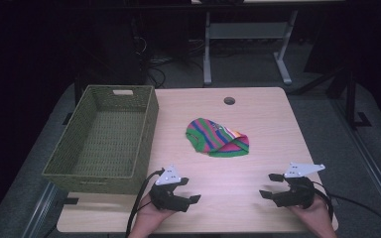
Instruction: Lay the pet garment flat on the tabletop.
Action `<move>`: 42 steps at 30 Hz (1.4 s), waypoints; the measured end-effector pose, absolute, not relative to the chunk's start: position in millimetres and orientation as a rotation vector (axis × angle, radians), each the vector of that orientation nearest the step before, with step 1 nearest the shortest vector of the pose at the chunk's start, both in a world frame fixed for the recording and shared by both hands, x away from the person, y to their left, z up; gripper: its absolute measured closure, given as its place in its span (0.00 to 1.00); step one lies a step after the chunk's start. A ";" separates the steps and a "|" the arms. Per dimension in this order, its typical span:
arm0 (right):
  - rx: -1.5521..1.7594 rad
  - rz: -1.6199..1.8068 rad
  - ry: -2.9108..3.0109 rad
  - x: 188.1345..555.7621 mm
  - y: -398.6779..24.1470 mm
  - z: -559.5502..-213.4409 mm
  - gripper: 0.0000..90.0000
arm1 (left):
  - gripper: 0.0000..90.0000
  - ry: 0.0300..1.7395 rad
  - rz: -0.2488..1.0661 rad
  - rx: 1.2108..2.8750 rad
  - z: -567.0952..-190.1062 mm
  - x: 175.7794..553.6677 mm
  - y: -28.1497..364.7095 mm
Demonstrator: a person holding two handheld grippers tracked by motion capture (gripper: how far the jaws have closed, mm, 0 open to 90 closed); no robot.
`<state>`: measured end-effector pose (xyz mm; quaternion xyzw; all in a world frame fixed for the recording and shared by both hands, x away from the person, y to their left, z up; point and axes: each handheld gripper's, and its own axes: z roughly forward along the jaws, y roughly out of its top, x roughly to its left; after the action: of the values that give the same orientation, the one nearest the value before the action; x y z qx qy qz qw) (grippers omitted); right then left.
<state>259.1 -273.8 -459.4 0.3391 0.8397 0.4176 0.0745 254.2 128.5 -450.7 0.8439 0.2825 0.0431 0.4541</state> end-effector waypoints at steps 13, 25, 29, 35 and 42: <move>1.004 1.285 2.580 275.6 -273.6 -449.8 0.31 | 0.30 0.707 0.128 2.081 -450.0 255.5 131.9; 0.975 1.224 2.704 307.3 -257.6 -439.3 0.40 | 0.30 0.699 0.138 2.091 -450.9 257.2 132.0; 0.991 1.269 2.719 321.7 -254.3 -434.5 0.45 | 0.30 0.705 0.138 2.086 -451.2 257.2 132.3; 0.944 1.226 2.768 344.1 -240.3 -426.7 0.48 | 0.30 0.702 0.147 2.087 -451.2 259.0 133.9; 0.938 1.165 2.826 378.2 -218.4 -421.3 0.49 | 0.30 0.715 0.140 2.073 -450.6 259.8 136.0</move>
<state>378.2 -218.4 -421.3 0.2932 0.8835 0.3641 -0.0276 259.8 136.0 -450.6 0.8401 0.2900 0.0569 0.4549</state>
